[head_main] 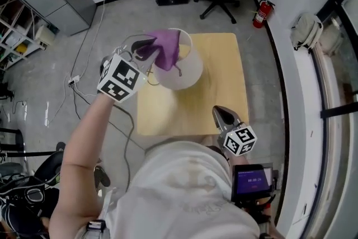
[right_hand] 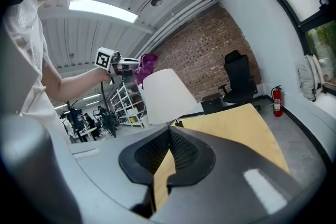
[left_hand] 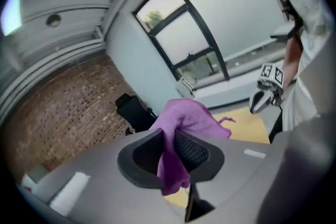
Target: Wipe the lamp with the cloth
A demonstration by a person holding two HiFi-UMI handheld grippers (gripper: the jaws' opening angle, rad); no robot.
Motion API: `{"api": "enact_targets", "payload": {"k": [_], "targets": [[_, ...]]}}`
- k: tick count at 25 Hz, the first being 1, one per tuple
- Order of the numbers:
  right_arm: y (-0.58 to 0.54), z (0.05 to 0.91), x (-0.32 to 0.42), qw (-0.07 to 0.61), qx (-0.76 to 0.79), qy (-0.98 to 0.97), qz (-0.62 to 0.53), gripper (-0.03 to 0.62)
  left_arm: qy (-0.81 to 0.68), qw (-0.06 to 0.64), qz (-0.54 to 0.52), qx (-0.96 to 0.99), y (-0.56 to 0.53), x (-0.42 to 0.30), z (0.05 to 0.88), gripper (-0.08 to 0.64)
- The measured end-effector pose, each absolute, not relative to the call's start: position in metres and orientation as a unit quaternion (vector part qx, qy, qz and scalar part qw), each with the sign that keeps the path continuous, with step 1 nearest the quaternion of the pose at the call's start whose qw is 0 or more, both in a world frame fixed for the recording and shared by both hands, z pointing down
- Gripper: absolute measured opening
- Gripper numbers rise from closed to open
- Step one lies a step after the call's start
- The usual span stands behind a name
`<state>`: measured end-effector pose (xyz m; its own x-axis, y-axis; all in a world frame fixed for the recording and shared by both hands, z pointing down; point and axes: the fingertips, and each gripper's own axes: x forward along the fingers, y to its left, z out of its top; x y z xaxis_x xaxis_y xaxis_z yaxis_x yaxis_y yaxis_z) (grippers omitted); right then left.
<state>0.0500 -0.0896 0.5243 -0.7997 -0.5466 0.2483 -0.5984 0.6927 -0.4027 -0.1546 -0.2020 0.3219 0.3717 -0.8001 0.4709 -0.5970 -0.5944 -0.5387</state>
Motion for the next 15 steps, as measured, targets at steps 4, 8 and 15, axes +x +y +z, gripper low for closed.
{"api": "enact_targets", "payload": {"k": [4, 8, 15], "targets": [[-0.09, 0.524, 0.064, 0.043, 0.329, -0.913, 0.238, 0.011, 0.312, 0.121, -0.543, -0.77, -0.228, -0.143, 0.37, 0.071], [-0.091, 0.525, 0.081, 0.032, 0.351, -0.903, 0.244, 0.011, 0.259, 0.099, -0.639, -0.718, -0.249, -0.149, 0.413, 0.069], [-0.084, 0.528, 0.092, 0.041, 0.387, -0.89, 0.236, 0.011, 0.268, 0.069, -0.592, -0.757, -0.264, -0.137, 0.408, 0.069]]}}
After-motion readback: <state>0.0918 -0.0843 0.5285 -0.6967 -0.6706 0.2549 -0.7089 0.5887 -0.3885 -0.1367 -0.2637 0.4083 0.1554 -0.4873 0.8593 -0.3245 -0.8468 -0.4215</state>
